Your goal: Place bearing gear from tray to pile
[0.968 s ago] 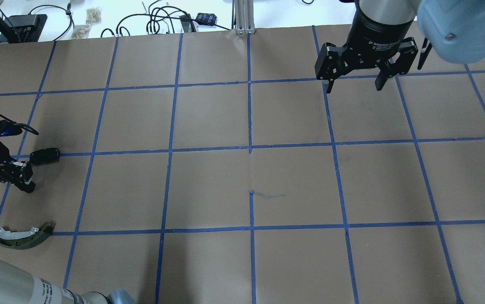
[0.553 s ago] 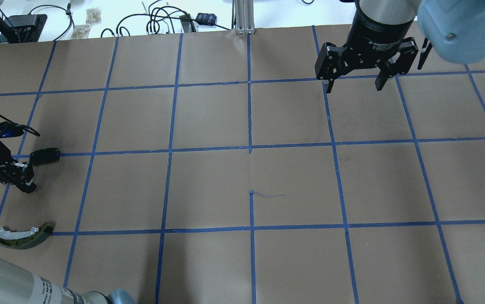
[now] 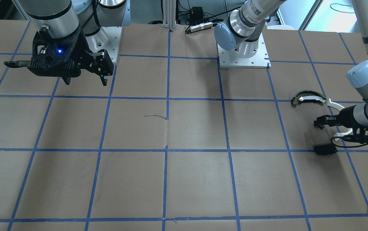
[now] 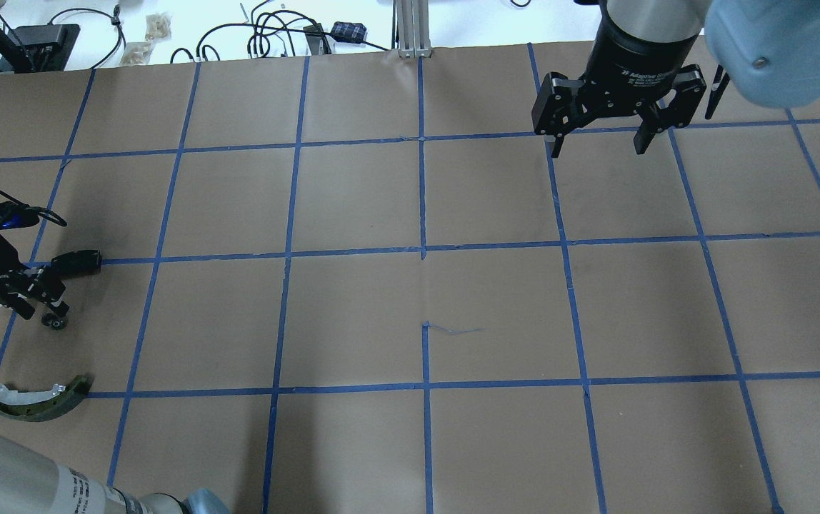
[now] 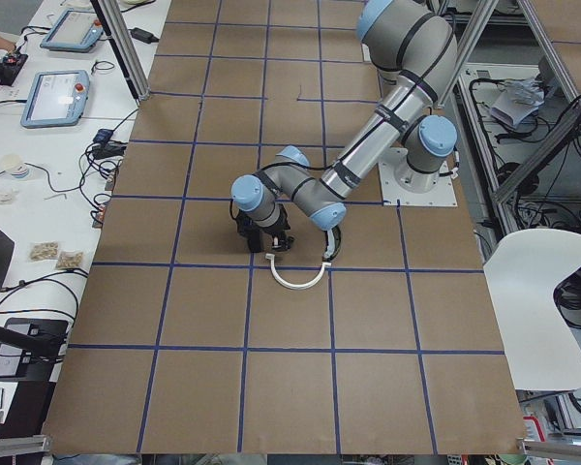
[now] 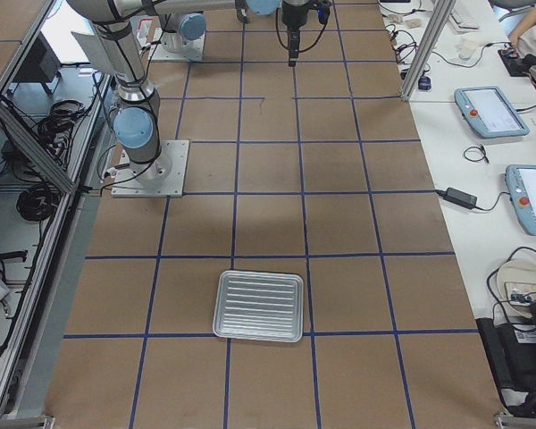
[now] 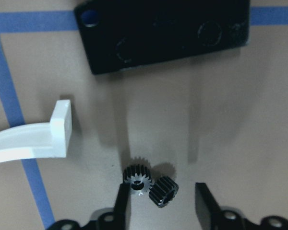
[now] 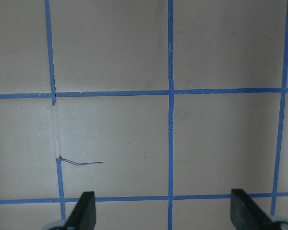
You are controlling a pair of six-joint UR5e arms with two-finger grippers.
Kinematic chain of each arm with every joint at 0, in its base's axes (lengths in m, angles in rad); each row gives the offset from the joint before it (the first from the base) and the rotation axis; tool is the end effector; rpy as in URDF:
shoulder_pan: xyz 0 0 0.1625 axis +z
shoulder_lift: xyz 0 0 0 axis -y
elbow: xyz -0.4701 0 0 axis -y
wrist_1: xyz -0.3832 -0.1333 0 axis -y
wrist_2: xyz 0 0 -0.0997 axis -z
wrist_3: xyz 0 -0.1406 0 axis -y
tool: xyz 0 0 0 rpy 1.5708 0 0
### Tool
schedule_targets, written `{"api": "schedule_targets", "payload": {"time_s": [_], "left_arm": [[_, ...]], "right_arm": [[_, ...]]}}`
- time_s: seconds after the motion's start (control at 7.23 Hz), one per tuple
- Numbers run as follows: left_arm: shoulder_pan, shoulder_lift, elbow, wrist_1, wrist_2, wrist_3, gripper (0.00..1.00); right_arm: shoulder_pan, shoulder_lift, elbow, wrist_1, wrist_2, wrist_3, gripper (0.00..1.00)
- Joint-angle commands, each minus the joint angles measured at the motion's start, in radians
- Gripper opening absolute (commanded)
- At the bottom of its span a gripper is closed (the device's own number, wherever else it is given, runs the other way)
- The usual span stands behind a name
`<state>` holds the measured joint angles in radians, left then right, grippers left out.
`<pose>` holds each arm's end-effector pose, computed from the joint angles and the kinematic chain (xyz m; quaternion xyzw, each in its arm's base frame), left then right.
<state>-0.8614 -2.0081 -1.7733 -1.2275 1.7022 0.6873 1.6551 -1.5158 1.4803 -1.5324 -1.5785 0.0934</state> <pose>0.2783 -0.5006 0.1971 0.0012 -0.9869 -0.1546 0.0450 0.1745 -0.4952 0.5046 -0.0045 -1.0000 -0.0011 0.0040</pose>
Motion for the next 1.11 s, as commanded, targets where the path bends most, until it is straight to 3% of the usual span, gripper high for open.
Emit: {"api": "schedule_targets", "payload": {"time_s": [0.0, 0.28, 0.41, 0.69, 0.97], "left_arm": [[-0.063, 0.066, 0.033, -0.044, -0.004, -0.067, 0.99], [-0.131, 0.22, 0.233, -0.372, -0.033, -0.151, 1.0], [-0.142, 0.297, 0.336, -0.568, -0.12, -0.179, 1.0], [-0.238, 0.406, 0.377, -0.595, -0.135, -0.3, 1.0], [-0.463, 0.442, 0.332, -0.561, -0.121, -0.501, 1.0]], "right_arm": [[0.0, 0.0, 0.002, 0.0, 0.0, 0.0, 1.0], [0.0, 0.0, 0.002, 0.0, 0.0, 0.0, 1.0], [0.0, 0.0, 0.002, 0.0, 0.0, 0.0, 1.0], [0.0, 0.0, 0.002, 0.0, 0.0, 0.0, 1.0], [0.0, 0.0, 0.002, 0.0, 0.0, 0.002, 1.0]]}}
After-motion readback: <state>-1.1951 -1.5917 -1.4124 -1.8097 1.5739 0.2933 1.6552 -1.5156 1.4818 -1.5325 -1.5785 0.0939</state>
